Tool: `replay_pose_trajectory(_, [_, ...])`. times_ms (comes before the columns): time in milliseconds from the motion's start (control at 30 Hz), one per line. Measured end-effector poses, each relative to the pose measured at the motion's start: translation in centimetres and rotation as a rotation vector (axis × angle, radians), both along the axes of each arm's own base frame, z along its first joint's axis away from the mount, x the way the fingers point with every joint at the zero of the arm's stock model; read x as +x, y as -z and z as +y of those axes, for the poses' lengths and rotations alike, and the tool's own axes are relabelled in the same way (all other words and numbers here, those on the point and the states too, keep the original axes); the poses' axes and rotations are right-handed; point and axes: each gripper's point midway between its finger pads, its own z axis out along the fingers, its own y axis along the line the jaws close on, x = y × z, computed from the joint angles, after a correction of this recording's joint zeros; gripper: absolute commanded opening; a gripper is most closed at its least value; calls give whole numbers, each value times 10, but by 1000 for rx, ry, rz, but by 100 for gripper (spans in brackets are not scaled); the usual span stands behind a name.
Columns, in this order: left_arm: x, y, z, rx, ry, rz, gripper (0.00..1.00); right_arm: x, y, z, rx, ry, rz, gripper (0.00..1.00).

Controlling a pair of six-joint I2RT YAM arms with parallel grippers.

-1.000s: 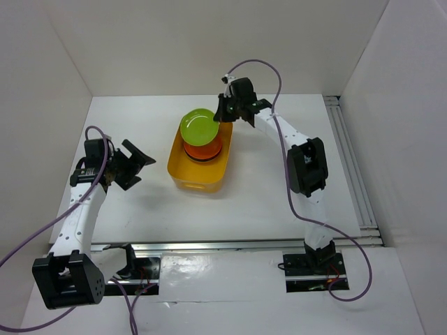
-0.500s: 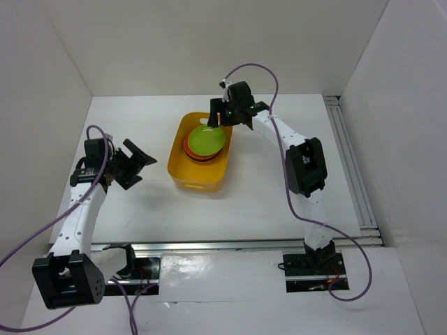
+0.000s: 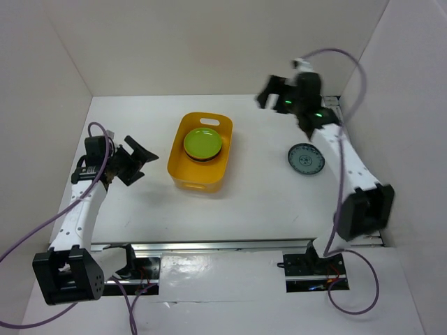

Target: Place the plates into the plastic bin on the countertop

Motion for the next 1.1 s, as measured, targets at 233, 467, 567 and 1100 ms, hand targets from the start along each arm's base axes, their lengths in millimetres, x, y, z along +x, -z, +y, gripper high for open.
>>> replay_pose_trajectory(233, [17,9,-5,-41,14,8,100,-92,127,-275,46,812,232,100])
replay_pose_trajectory(467, [24,19,-14,-64,51,16,100,-169,212,-281,58,979,457,98])
replay_pose_trajectory(567, [23,19,-18,-75,69,12,100,-159,196,-293,111,1021,377,98])
replay_pose_trajectory(1100, [8,23,16,-5,-78,89,100,-126,269,-296,223,980,466,81])
